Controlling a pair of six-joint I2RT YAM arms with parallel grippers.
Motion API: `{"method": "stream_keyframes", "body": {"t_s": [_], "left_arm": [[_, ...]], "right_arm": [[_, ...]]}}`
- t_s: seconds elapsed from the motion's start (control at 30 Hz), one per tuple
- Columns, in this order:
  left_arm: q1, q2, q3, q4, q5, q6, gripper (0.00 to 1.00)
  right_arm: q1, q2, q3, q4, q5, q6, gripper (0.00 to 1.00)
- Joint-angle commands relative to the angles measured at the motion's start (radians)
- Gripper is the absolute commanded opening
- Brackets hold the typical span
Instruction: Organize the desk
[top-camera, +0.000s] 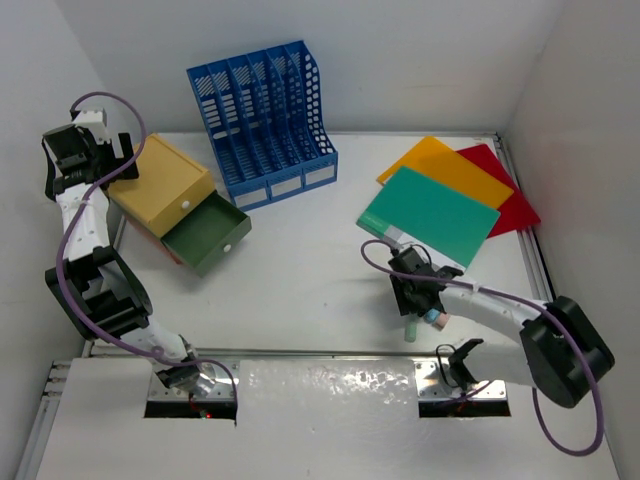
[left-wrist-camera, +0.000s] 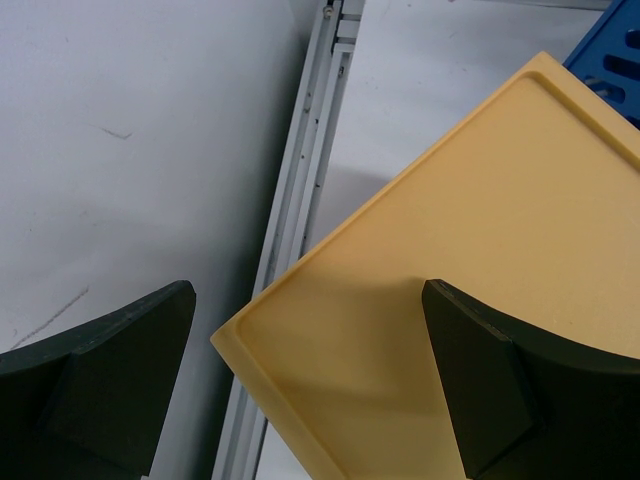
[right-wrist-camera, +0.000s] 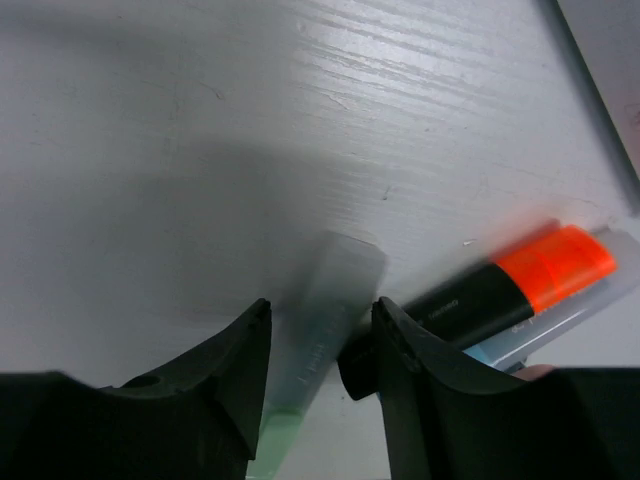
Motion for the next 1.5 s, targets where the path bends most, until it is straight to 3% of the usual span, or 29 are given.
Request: {"method": "stream_keyframes", "body": {"t_s": [0.0,0.13,0.3,0.37,0.43,0.47,0.57,0.8,0.9,0.97,1.1,1.2,1.33,1.47], "left_arm": [[-0.007,-0.004,0.011,-0.049,0.012,0.005,0.97],[-0.007,-0.001,0.023,-0.057,0.015,0.001,0.97],[-0.007,-0.001,0.026,-0.058,0.006,0.004,0.97],[-0.007,-0.001,0.025,-0.058,0.003,0.003,0.97],[-0.007,0.003,0.031,-0.060,0.003,0.003,0.97],[-0.009,0.005,0.033,-0.058,0.004,0.001,0.97],[-0.007,0.008,0.040,-0.064,0.007,-0.002,0.97],[-0.007,0.009,0.042,-0.071,0.009,-0.002,0.97],[-0.007,0.012,0.040,-0.074,0.007,-0.002,0.97],[-0.007,0.016,0.042,-0.074,0.004,0.001,0.97],[-0.007,0.017,0.040,-0.077,-0.007,0.006,0.97],[-0.007,0.023,0.040,-0.083,-0.008,0.015,0.97],[-0.007,0.026,0.039,-0.078,-0.019,0.020,0.97],[-0.007,0.028,0.048,-0.083,-0.005,0.015,0.97]], "right_arm": [[-0.005,0.042,0.002,0.074,-0.051,-0.011,0.43],[-0.003,0.091,0.051,0.058,-0.025,-0.038,0.39],[-0.003,0.128,0.021,0.091,-0.118,-0.028,0.34],[-0.003,0.134,-0.001,0.133,-0.150,-0.025,0.21],[-0.003,0.138,-0.005,0.173,-0.202,-0.032,0.02],[-0.002,0.142,-0.001,0.187,-0.222,-0.052,0.00],[0.024,0.143,0.045,0.268,-0.351,-0.133,0.00],[0.176,0.112,0.334,0.576,-0.356,-0.354,0.00],[0.221,0.204,0.450,0.785,-0.460,-0.420,0.00],[0.267,0.322,0.611,0.897,-0.477,-0.449,0.00],[0.328,0.584,0.861,1.135,-0.664,-0.520,0.00],[0.340,0.819,1.185,1.120,-0.750,-0.517,0.00],[0.350,1.013,1.297,1.242,-0.737,-0.598,0.00],[0.353,1.094,1.371,1.143,-0.723,-0.666,0.00]]}}
